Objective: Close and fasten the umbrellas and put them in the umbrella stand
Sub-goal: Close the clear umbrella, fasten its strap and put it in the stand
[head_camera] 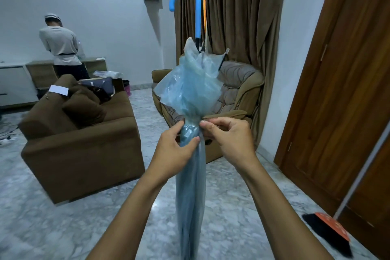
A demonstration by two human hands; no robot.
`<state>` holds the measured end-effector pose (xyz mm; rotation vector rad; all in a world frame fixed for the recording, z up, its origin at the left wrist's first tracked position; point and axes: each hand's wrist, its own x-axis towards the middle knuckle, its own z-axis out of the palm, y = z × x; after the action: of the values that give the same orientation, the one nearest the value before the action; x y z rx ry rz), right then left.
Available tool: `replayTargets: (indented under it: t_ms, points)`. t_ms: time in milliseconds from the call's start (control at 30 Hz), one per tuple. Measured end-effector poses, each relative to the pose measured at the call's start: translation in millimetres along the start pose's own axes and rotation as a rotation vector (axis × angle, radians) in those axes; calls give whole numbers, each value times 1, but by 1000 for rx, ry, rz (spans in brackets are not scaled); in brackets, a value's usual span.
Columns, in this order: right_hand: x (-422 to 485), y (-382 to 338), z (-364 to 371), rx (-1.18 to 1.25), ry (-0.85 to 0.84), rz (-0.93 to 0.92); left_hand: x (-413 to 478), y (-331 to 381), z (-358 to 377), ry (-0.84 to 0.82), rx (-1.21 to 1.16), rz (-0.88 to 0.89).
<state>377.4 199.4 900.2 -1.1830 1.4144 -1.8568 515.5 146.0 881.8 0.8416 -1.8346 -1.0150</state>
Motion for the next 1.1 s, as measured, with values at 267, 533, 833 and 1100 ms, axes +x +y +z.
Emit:
replayTargets:
  t_ms: [267,533,833,1100]
  points:
    - [-2,10,-9,-32,30,-67,-4,-12,0,-172,-437,-90]
    - [-5,14,-13,11,90,-15,-5,-14,8,-249,-582,-126]
    - [-6,19,-28,145,-63,17,-4,-12,10,-237,-684,-144]
    - [-1,20,-26,330,-67,171,-2,-17,16,-156,-626,-86]
